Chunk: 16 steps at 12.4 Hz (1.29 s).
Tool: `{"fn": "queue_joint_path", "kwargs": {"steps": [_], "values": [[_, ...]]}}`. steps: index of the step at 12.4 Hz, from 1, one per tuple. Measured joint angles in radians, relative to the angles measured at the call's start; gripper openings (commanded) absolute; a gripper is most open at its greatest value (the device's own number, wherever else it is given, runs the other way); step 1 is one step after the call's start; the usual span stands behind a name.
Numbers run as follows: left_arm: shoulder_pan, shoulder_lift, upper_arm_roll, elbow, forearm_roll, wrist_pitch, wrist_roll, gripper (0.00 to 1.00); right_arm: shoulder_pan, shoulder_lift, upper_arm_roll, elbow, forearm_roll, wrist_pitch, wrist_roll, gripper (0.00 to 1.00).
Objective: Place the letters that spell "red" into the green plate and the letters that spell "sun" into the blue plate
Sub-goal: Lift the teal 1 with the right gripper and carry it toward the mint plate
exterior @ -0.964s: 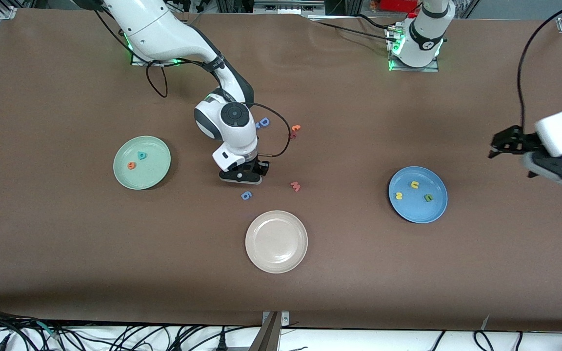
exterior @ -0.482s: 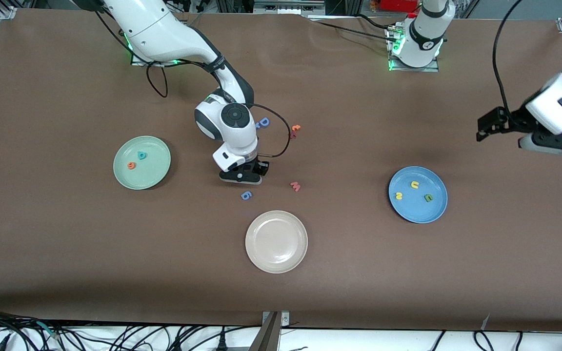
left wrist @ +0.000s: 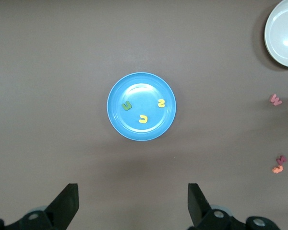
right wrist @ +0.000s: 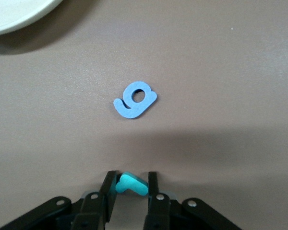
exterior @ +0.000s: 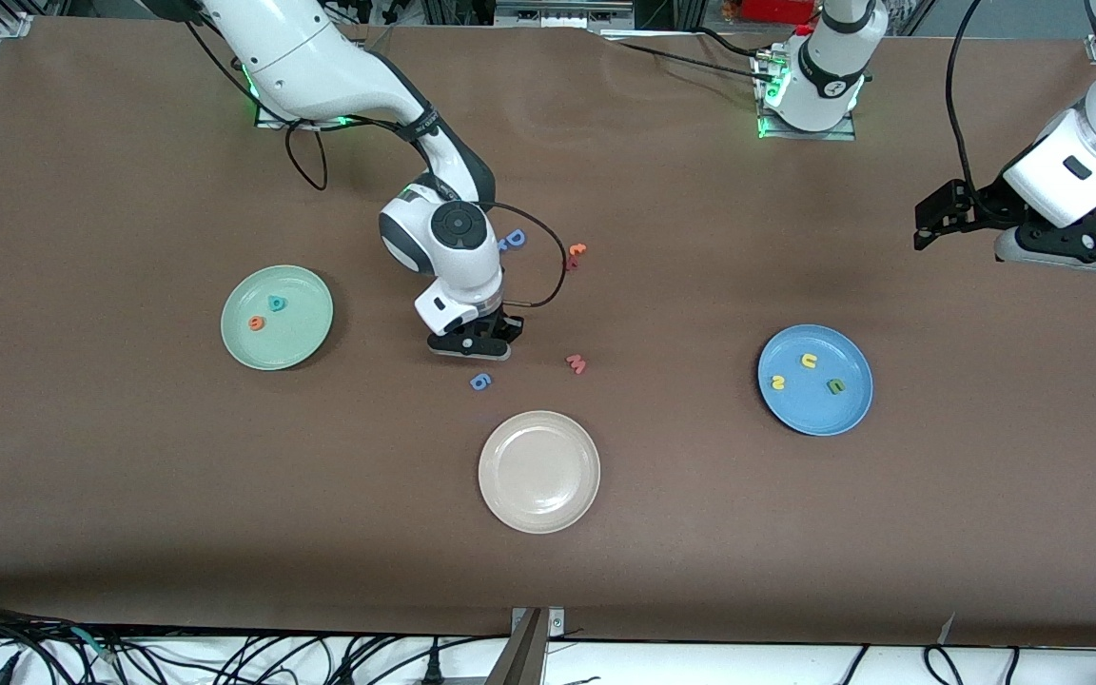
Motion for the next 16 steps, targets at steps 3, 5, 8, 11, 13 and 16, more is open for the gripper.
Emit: {"fn": "queue_joint_path", "kwargs": {"steps": [3,5,8,11,13,16], "values": [[0.024,0.0,-0.035,0.0,0.0,0.0,-0.022,1.0,0.0,0.0,0.0,0.002,0.0,-0.003,0.0,0.24],[0.037,0.0,-0.035,0.0,0.0,0.0,-0.022,1.0,0.0,-0.002,0.0,0.01,0.0,-0.032,0.0,0.24],[0.068,0.0,-0.036,0.0,0.0,0.0,-0.022,1.0,0.0,-0.02,0.0,0.035,0.0,-0.105,-0.001,0.24],[0.078,0.0,-0.036,0.0,0.0,-0.001,-0.022,1.0,-0.019,-0.076,-0.003,0.059,0.01,-0.246,-0.046,0.24],[0.078,0.0,-0.038,0.0,0.0,-0.003,-0.022,1.0,-0.06,-0.122,-0.007,0.066,0.092,-0.329,-0.176,0.24],[0.078,0.0,-0.042,0.0,0.0,-0.007,-0.022,1.0,-0.181,-0.203,-0.013,0.072,0.196,-0.494,-0.412,0.24]]}}
